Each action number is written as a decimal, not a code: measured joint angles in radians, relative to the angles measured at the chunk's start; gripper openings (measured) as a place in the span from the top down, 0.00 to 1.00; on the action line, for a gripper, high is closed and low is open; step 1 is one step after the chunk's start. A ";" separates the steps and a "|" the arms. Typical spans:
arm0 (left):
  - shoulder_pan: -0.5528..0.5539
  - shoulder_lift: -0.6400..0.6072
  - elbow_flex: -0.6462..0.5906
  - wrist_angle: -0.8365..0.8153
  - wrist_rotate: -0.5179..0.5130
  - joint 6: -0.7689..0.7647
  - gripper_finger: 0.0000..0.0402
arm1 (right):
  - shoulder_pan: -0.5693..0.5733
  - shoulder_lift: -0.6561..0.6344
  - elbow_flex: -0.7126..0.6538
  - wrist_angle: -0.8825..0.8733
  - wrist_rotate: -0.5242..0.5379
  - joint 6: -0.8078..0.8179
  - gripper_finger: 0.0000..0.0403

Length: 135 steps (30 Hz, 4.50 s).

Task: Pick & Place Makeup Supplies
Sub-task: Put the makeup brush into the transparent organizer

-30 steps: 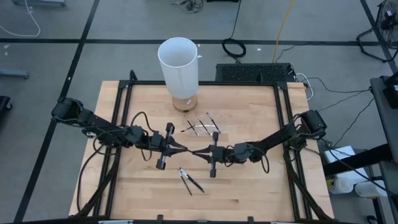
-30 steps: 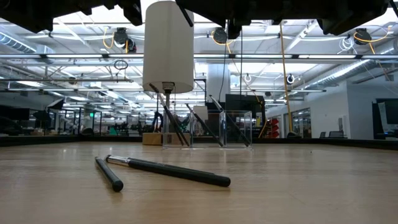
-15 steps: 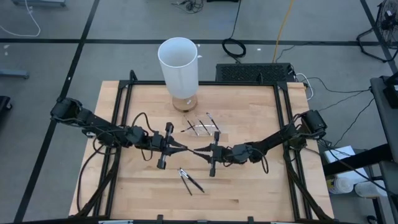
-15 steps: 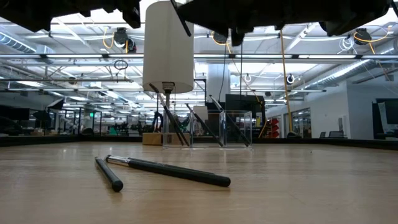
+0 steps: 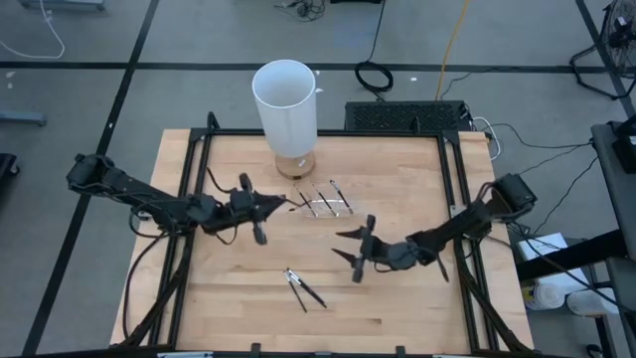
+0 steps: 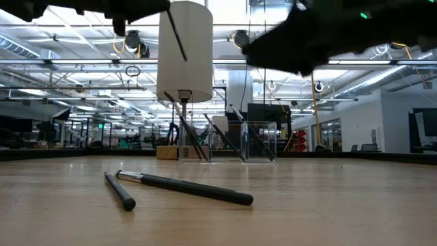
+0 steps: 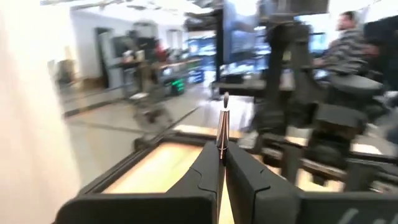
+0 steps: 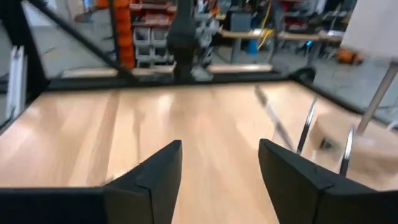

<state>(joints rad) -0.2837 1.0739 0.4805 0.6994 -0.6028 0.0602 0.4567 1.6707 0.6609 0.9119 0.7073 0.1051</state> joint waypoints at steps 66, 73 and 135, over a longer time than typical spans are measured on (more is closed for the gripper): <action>0.224 0.838 0.264 0.352 -0.004 -0.265 0.98 | 0.051 -0.044 -0.130 0.264 -0.001 -0.327 0.60; 0.224 0.838 0.264 0.349 -0.003 -0.265 0.98 | 0.051 -0.044 -0.130 0.265 -0.001 -0.327 0.60; -0.183 -0.496 -0.177 -0.440 -0.078 0.016 0.98 | -0.066 -0.044 -0.129 0.333 -0.080 -0.226 0.67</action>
<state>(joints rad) -0.4671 0.5777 0.3035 0.2590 -0.6807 0.0765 0.3908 1.6268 0.5320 1.2453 0.6274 -0.1204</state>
